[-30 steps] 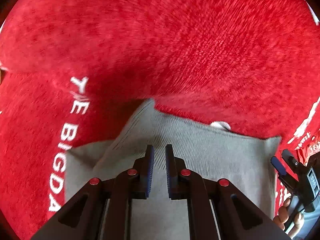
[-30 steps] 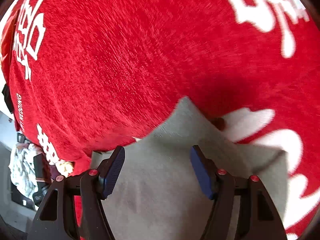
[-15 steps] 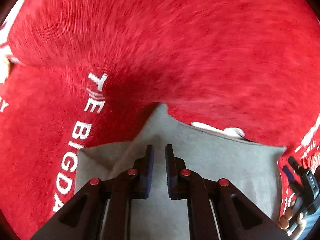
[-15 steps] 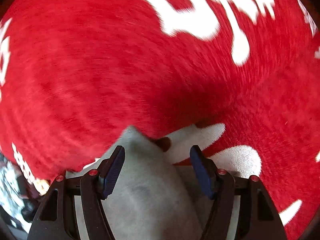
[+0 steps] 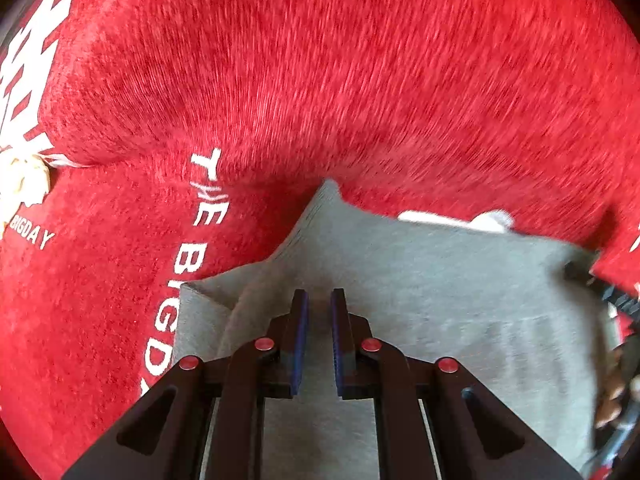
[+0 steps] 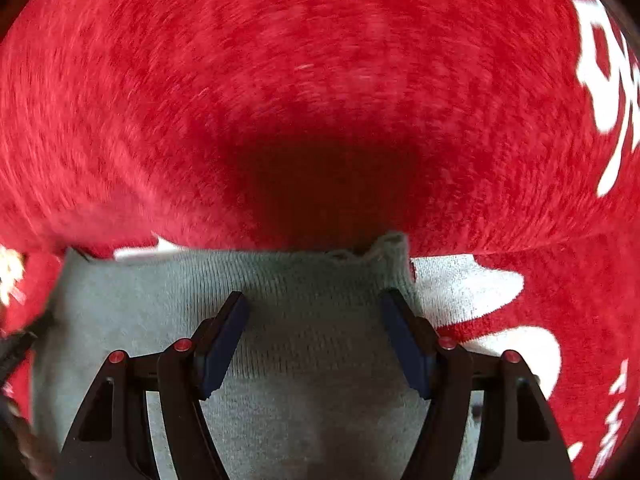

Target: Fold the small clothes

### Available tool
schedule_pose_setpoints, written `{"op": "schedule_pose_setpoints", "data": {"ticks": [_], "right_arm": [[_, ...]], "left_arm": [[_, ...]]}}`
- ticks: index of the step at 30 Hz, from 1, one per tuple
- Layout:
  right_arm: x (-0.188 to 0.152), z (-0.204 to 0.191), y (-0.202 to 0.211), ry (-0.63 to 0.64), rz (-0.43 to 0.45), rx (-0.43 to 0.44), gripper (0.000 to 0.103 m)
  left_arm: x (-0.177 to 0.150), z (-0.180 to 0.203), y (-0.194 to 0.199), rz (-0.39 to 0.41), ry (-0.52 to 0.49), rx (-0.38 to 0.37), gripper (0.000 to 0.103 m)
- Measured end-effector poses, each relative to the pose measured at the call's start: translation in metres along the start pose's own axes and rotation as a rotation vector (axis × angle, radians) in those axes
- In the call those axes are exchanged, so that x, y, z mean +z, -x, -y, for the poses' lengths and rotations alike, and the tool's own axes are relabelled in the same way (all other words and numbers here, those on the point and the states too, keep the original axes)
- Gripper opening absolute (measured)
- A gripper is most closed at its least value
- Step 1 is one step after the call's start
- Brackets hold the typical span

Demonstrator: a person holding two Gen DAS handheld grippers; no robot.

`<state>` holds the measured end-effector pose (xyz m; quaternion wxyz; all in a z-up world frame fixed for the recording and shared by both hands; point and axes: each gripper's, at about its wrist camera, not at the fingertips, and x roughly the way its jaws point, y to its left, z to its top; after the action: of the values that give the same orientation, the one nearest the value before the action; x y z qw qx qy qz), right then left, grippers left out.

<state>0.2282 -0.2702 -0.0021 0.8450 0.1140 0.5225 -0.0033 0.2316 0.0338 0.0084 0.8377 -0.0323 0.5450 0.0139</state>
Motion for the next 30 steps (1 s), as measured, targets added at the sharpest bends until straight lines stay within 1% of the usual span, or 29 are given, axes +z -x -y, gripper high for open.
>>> {"op": "schedule_pose_setpoints", "data": {"ticks": [1,2,4,6,8,11,13,17,20,21,22,23,24,26,28,30], "right_arm": [[0.000,0.004,0.001,-0.011,-0.003,0.012,0.073],[0.000,0.009,0.003,-0.011,-0.006,0.014,0.073],[-0.001,0.014,0.013,0.008,-0.006,-0.013,0.073],[-0.006,0.011,0.028,0.032,0.012,-0.034,0.073],[-0.015,0.009,0.044,0.032,0.030,-0.011,0.073],[-0.037,0.012,0.073,0.017,0.057,0.032,0.074],[-0.052,0.009,0.088,0.036,0.065,0.041,0.074],[-0.094,-0.001,0.113,0.090,0.072,0.020,0.074],[-0.121,0.007,0.115,0.105,0.063,-0.012,0.074],[-0.120,0.006,0.107,0.101,0.052,-0.012,0.073],[-0.127,0.010,0.103,0.098,0.042,-0.010,0.073],[-0.139,0.013,0.108,0.119,0.071,-0.014,0.073],[-0.138,0.009,0.106,0.139,0.084,-0.023,0.073],[-0.153,0.006,0.113,0.194,0.086,-0.063,0.074],[-0.162,0.015,0.128,0.183,0.116,-0.053,0.074],[-0.169,0.039,0.145,0.105,0.150,-0.038,0.076]], "left_arm": [[-0.001,0.000,-0.004,-0.004,-0.003,0.008,0.011],[-0.003,0.000,-0.003,0.010,-0.006,0.011,0.011],[-0.005,0.001,0.001,0.017,-0.014,0.018,0.011],[-0.010,0.005,0.012,0.029,-0.035,0.023,0.011],[-0.016,0.008,0.027,0.060,-0.059,0.029,0.011],[-0.031,0.015,0.052,0.094,-0.085,0.016,0.011],[-0.043,0.018,0.067,0.110,-0.093,-0.001,0.011],[-0.065,0.016,0.080,0.097,-0.089,-0.037,0.011],[-0.086,0.011,0.074,0.060,-0.073,-0.044,0.011],[-0.094,0.007,0.067,0.040,-0.063,-0.042,0.011],[-0.103,0.004,0.065,0.059,-0.057,-0.044,0.014],[-0.111,0.002,0.070,0.102,-0.066,-0.034,0.016],[-0.115,0.003,0.072,0.107,-0.080,-0.022,0.019],[-0.122,0.002,0.083,0.110,-0.108,-0.015,0.019],[-0.126,-0.007,0.094,0.112,-0.097,-0.028,0.019],[-0.129,-0.029,0.098,0.109,-0.047,-0.020,0.019]]}}
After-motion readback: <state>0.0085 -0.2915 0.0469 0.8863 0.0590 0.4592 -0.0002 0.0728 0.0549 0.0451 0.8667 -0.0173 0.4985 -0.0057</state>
